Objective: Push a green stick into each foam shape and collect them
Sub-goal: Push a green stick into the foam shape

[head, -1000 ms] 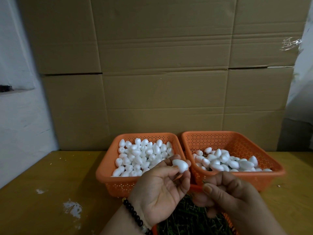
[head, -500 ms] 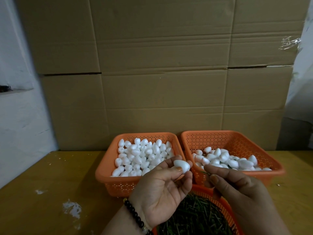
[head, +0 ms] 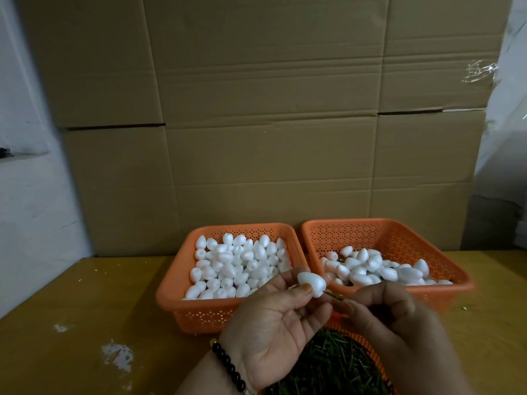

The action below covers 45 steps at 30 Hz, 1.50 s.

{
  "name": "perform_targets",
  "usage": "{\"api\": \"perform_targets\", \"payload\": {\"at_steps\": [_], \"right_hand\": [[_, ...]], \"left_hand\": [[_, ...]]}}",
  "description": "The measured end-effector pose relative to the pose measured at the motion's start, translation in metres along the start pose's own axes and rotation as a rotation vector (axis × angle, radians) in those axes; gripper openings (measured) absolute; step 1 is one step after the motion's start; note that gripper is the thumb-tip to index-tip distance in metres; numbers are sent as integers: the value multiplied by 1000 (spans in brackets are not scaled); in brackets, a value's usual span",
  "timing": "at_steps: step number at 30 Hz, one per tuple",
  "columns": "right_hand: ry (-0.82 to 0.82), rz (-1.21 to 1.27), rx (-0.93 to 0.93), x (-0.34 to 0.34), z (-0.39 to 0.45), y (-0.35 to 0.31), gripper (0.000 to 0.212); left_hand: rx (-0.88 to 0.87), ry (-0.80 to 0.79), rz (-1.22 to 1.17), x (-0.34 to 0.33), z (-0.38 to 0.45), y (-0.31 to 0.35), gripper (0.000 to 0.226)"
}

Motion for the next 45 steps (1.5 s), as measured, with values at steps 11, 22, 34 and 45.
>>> {"api": "perform_targets", "payload": {"at_steps": [11, 22, 34, 45], "right_hand": [[3, -8, 8, 0, 1, 5, 23], [-1, -19, 39, -1, 3, 6, 25], [-19, -76, 100, 0, 2, 3, 16], [-1, -125, 144, 1, 0, 0, 16]], "left_hand": [[0, 23, -1, -1, -1, -4, 41], [0, 15, 35, -7, -4, -9, 39], [-16, 18, 74, -11, -5, -11, 37], [11, 20, 32, -10, -6, -12, 38]]}}
Point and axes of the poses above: each hand's wrist, its own z-axis towards the middle knuckle, its own x-axis out of the back of the hand, y = z × x, the point moved 7 cm from there along z, towards the middle knuckle, and after that the axes turned 11 degrees about -x, right-handed, at the moved point
